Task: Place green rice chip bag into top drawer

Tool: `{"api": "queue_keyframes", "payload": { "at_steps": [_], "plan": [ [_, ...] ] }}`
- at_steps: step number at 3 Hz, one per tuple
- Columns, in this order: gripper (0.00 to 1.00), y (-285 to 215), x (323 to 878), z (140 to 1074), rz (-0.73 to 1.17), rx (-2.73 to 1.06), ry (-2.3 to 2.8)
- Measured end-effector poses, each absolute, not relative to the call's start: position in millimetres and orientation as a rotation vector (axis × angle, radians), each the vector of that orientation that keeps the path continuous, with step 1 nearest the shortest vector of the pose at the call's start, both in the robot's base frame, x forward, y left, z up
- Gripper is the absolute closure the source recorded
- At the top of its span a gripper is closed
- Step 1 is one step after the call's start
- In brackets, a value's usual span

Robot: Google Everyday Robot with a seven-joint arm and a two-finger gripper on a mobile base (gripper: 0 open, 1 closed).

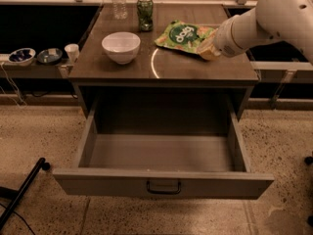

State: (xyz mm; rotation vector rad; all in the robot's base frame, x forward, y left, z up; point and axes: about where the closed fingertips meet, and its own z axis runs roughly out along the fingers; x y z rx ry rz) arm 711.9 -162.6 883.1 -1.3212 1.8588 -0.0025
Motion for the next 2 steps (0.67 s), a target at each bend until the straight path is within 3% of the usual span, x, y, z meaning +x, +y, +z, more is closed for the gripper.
{"api": "queue_keyframes", "payload": {
  "at_steps": [1, 2],
  "plan": [
    [0.50, -163.7, 716.5, 883.1, -0.017, -1.320, 1.849],
    [0.27, -165.3, 727.0, 882.3, -0.056, -1.319, 1.819]
  ]
}}
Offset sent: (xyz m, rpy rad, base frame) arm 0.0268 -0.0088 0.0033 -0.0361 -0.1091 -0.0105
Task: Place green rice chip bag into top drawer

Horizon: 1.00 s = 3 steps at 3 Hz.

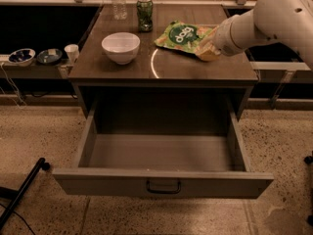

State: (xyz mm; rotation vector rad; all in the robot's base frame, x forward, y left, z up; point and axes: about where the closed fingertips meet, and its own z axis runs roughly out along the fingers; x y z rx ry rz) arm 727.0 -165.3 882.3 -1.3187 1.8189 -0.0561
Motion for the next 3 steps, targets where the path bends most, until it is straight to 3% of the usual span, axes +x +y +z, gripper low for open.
{"api": "queue_keyframes", "payload": {
  "at_steps": [1, 2, 3],
  "plan": [
    [0.04, -171.3, 744.2, 873.0, -0.110, -1.353, 1.803],
    [0.04, -180.5, 767.1, 856.7, -0.182, -1.374, 1.795],
    [0.23, -181.2, 771.3, 858.7, -0.192, -1.375, 1.789]
  ]
}}
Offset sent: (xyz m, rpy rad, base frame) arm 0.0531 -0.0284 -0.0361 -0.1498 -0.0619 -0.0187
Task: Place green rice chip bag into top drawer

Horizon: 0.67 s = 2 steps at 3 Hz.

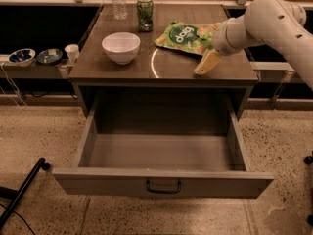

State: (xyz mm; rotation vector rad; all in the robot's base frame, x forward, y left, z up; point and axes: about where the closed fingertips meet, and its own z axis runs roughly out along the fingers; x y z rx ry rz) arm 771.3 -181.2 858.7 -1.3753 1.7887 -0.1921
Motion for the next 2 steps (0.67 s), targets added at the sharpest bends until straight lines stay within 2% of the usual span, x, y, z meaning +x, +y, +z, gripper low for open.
{"api": "queue_keyframes", "payload": {
  "at_steps": [1, 2],
  "plan": [
    [0.44, -182.3, 776.8, 859.9, -0.200, -1.374, 1.780],
    [0.46, -192.0, 795.6, 844.9, -0.204, -1.358, 1.779]
  ]
}}
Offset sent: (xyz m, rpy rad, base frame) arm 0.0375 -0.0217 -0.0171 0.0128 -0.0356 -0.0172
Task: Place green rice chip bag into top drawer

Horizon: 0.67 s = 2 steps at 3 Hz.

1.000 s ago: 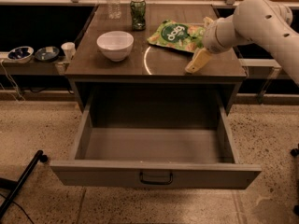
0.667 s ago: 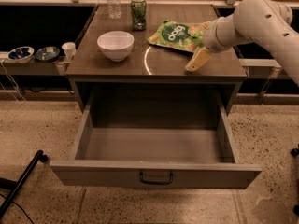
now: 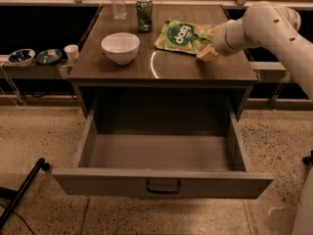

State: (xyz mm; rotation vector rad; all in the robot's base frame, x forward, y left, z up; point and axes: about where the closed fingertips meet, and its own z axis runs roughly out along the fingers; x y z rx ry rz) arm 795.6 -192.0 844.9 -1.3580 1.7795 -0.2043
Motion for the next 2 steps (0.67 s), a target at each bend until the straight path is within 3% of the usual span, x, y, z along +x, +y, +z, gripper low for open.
{"api": "queue_keyframes", "payload": {
  "at_steps": [1, 2],
  "plan": [
    [0.46, -196.1, 800.9, 841.5, -0.209, -1.352, 1.786],
    [0.55, -197.6, 805.6, 842.0, -0.219, -1.355, 1.786]
  ]
}}
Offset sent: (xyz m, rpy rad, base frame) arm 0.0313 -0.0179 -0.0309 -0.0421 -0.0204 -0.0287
